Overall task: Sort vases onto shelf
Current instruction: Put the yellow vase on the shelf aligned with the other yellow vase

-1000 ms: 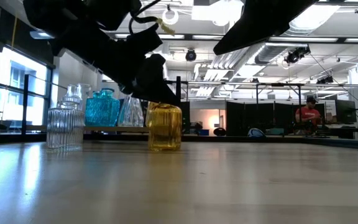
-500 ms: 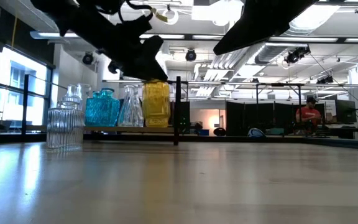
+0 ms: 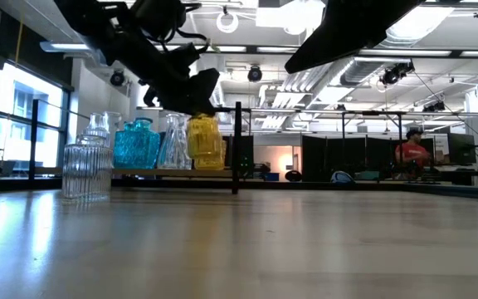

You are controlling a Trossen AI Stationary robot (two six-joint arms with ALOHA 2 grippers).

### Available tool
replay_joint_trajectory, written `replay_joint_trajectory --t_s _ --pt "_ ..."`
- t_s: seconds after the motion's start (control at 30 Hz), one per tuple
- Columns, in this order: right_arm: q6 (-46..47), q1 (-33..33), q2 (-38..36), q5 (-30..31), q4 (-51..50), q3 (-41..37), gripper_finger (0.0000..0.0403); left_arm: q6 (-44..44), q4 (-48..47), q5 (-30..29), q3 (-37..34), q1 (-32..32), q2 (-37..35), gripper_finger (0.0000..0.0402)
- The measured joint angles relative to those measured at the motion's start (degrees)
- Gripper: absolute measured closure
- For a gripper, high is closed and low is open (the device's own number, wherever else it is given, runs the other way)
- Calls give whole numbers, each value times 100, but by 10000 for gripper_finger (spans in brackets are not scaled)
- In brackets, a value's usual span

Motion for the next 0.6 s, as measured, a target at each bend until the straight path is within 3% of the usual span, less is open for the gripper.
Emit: replay_joint_trajectory --t_s 0.6 --pt "0 0 0 2 1 2 401 -168 263 1 0 345 393 250"
